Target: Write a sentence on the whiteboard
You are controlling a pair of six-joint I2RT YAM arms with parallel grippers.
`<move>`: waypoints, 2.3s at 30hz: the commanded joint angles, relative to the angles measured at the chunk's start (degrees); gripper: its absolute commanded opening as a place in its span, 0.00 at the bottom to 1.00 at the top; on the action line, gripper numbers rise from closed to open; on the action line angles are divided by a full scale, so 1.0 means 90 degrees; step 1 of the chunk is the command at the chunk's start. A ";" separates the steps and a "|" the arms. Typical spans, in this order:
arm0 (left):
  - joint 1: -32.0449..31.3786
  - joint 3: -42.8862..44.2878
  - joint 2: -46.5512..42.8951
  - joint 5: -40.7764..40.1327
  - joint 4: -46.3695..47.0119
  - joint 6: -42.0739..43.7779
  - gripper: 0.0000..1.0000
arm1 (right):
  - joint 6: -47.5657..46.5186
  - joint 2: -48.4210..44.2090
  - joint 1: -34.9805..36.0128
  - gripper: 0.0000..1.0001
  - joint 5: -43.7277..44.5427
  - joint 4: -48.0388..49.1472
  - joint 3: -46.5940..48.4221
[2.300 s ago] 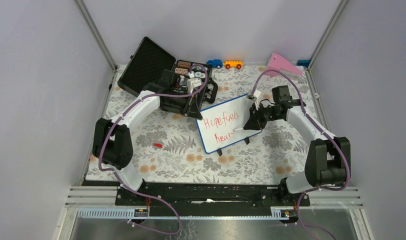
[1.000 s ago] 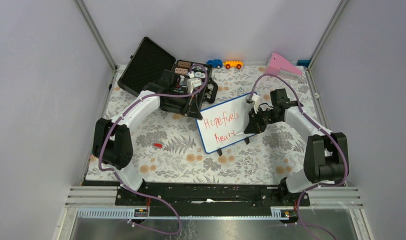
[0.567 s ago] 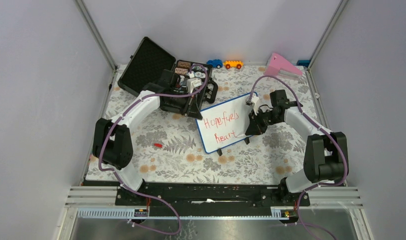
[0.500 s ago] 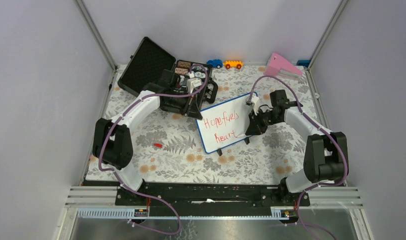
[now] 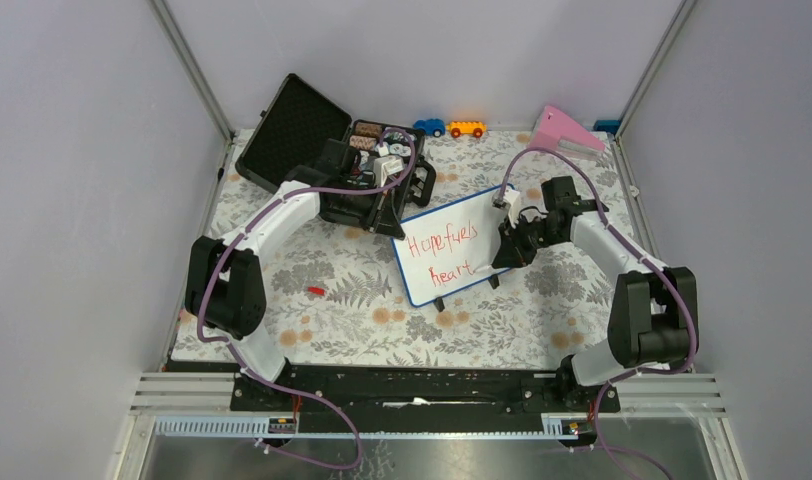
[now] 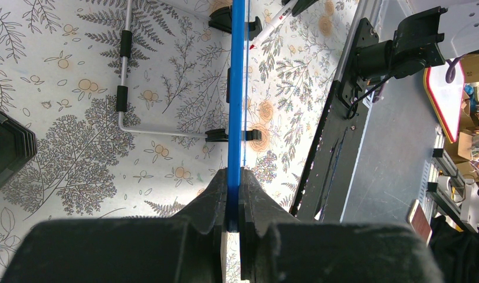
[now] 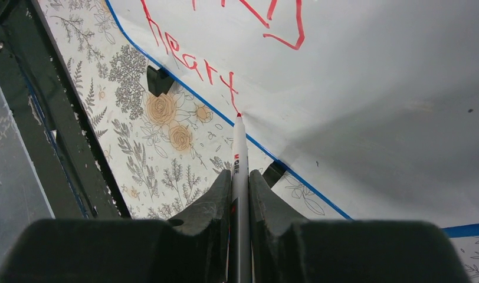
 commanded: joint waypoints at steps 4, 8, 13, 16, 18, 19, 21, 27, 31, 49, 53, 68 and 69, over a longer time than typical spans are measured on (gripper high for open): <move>-0.0145 -0.0016 -0.0053 -0.0160 0.0008 0.0270 0.00 | -0.0178 -0.0346 -0.0194 0.00 -0.0262 -0.0199 0.0300; -0.0144 -0.0016 -0.0046 -0.0160 0.0010 0.0270 0.00 | -0.0186 -0.0289 -0.0329 0.00 -0.0361 -0.0199 0.0293; -0.0145 -0.0011 -0.0046 -0.0158 0.0008 0.0270 0.00 | -0.0148 -0.0226 -0.0421 0.00 -0.0390 -0.0160 0.0349; -0.0147 -0.0006 -0.0037 -0.0148 0.0007 0.0270 0.00 | -0.0084 -0.0134 -0.0441 0.00 -0.0430 -0.0119 0.0417; -0.0143 0.0004 -0.0037 -0.0148 0.0008 0.0270 0.00 | -0.0027 -0.0095 -0.0440 0.00 -0.0481 -0.0069 0.0437; -0.0135 0.0004 -0.0037 -0.0150 0.0008 0.0270 0.00 | -0.0010 -0.0074 -0.0439 0.00 -0.0487 -0.0063 0.0447; -0.0143 -0.0001 -0.0045 -0.0151 0.0008 0.0270 0.00 | -0.0017 -0.0072 -0.0439 0.00 -0.0479 -0.0061 0.0450; -0.0148 -0.0003 -0.0041 -0.0151 0.0008 0.0270 0.00 | -0.0022 -0.0007 -0.0442 0.00 -0.0468 -0.0033 0.0447; -0.0139 0.0004 -0.0043 -0.0150 0.0013 0.0263 0.00 | 0.0024 0.0039 -0.0448 0.00 -0.0451 0.0027 0.0466; -0.0146 -0.0035 -0.0083 -0.0170 0.0008 0.0280 0.00 | 0.0227 0.0176 -0.0160 0.00 -0.0400 0.0219 0.0520; -0.0146 -0.0053 -0.0084 -0.0172 0.0008 0.0290 0.00 | 0.0226 0.0179 -0.0060 0.00 -0.0377 0.0219 0.0486; -0.0143 -0.0016 -0.0037 -0.0155 0.0008 0.0280 0.00 | -0.0012 0.0043 -0.0050 0.00 -0.0052 0.0152 0.0240; -0.0145 -0.0016 -0.0033 -0.0158 0.0008 0.0280 0.00 | -0.0039 0.0058 -0.0057 0.00 -0.0041 0.0133 0.0237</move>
